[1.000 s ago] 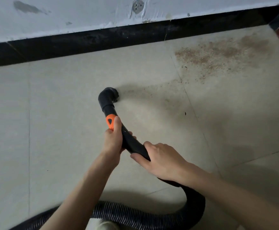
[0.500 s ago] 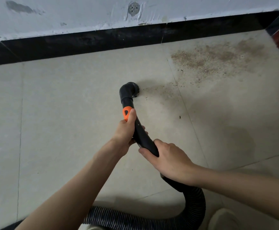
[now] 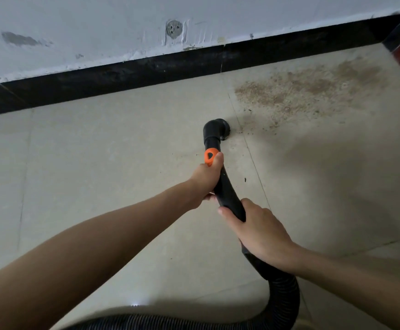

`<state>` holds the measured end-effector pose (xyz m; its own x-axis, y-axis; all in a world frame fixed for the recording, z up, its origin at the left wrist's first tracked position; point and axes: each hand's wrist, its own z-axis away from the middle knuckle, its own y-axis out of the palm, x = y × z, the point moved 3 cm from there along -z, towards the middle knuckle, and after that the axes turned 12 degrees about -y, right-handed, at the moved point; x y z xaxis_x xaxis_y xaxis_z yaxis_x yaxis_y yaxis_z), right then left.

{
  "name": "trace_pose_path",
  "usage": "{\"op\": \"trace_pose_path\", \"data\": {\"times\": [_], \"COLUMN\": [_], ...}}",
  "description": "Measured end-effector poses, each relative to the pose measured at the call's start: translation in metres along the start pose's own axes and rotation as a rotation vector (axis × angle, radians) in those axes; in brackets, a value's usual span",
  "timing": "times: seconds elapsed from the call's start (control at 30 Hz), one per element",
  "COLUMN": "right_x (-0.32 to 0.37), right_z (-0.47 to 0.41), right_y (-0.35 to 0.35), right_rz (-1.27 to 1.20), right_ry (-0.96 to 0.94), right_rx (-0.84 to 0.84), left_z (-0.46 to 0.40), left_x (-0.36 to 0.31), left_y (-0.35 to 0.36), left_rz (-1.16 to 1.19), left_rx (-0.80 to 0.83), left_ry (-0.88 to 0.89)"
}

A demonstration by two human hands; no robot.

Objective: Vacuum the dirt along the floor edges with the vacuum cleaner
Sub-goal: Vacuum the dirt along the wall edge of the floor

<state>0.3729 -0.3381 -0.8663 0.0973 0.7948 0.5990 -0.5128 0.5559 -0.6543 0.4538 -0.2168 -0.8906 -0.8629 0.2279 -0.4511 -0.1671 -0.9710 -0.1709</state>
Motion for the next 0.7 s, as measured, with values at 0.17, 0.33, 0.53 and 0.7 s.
{"op": "trace_pose_path", "data": {"times": [0.17, 0.33, 0.53, 0.7], "right_x": [-0.023, -0.024, 0.001, 0.036], "right_z": [-0.002, -0.007, 0.005, 0.019], "right_y": [-0.014, -0.012, 0.002, 0.024], "right_rz": [-0.101, -0.073, -0.044, -0.052], "right_ry": [0.077, 0.064, -0.058, -0.216], "right_rx": [-0.106, -0.140, -0.080, 0.110], "left_z": [-0.005, -0.009, 0.009, 0.035], "left_x": [-0.024, -0.025, -0.003, 0.048], "left_y": [0.035, 0.039, 0.000, -0.048], "left_rz": [-0.065, -0.069, 0.015, 0.218], "left_rx": [-0.001, 0.007, -0.087, -0.209], "left_ry": [0.060, 0.066, 0.136, 0.104]}}
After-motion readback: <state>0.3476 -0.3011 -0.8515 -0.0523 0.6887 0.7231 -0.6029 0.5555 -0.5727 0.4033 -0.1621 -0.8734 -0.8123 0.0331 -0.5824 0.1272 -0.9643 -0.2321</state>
